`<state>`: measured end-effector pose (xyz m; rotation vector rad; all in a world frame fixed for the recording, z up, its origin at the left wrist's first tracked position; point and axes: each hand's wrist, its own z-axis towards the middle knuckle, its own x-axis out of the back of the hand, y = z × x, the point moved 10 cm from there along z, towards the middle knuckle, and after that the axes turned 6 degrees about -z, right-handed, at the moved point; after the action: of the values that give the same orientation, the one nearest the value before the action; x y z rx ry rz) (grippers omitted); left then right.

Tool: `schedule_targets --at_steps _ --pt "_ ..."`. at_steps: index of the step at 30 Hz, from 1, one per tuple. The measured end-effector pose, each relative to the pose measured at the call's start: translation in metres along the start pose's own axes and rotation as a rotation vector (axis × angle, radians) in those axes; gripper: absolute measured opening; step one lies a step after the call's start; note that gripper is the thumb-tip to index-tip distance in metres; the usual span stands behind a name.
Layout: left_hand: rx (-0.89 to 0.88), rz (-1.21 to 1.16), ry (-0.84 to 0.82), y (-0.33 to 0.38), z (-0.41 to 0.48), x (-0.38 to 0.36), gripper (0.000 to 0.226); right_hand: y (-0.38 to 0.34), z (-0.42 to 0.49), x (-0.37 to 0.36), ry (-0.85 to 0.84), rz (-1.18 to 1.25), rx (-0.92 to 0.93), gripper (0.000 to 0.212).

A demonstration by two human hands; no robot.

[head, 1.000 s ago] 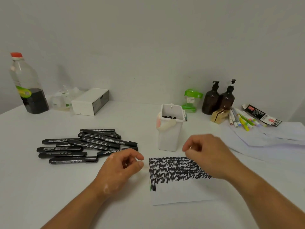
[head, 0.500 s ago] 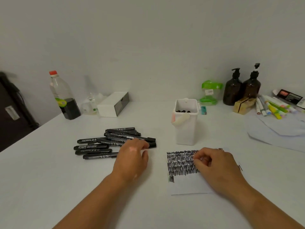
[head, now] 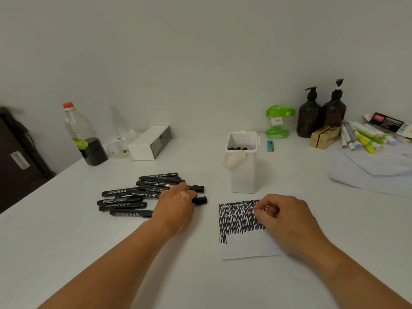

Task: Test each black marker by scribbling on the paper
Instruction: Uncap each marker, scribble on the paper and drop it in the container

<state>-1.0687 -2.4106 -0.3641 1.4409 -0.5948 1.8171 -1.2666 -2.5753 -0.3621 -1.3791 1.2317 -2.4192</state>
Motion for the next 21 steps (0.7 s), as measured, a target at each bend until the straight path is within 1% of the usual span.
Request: schedule_targets --at_steps 3,5,7,9,11,13,15,19,20,21 --pt "-0.001 -0.061 -0.001 0.005 -0.001 0.002 0.028 -0.003 -0.001 -0.002 -0.020 0.029 0.013 0.016" --pt "-0.020 -0.120 0.027 0.012 -0.001 0.008 0.028 -0.005 -0.002 -0.003 -0.030 0.041 0.017 0.016" --pt "-0.036 -0.253 0.086 0.020 -0.001 0.021 0.025 -0.008 -0.003 -0.004 -0.038 0.045 0.024 0.016" --pt "-0.011 -0.453 0.137 0.024 0.000 0.036 0.020 -0.012 -0.004 -0.004 -0.043 0.056 0.036 0.016" --pt "0.065 -0.689 0.142 0.024 0.000 0.045 0.017 -0.016 -0.005 -0.003 -0.045 0.076 0.054 0.015" --pt "0.132 -1.005 0.085 0.028 -0.001 0.042 0.020 -0.020 -0.005 -0.005 -0.065 0.092 0.068 0.011" --pt "0.153 -1.302 0.009 0.037 -0.004 0.035 0.026 -0.023 -0.006 -0.009 -0.098 0.092 0.088 0.008" --pt "0.180 -1.709 -0.080 0.049 -0.008 0.018 0.030 -0.028 -0.008 -0.016 -0.147 0.115 0.123 0.033" --pt "0.199 -1.790 -0.095 0.050 -0.009 0.011 0.033 -0.028 -0.008 -0.017 -0.149 0.113 0.129 0.033" --pt "0.213 -1.852 -0.109 0.050 -0.010 0.004 0.035 -0.028 -0.008 -0.019 -0.146 0.110 0.133 0.029"
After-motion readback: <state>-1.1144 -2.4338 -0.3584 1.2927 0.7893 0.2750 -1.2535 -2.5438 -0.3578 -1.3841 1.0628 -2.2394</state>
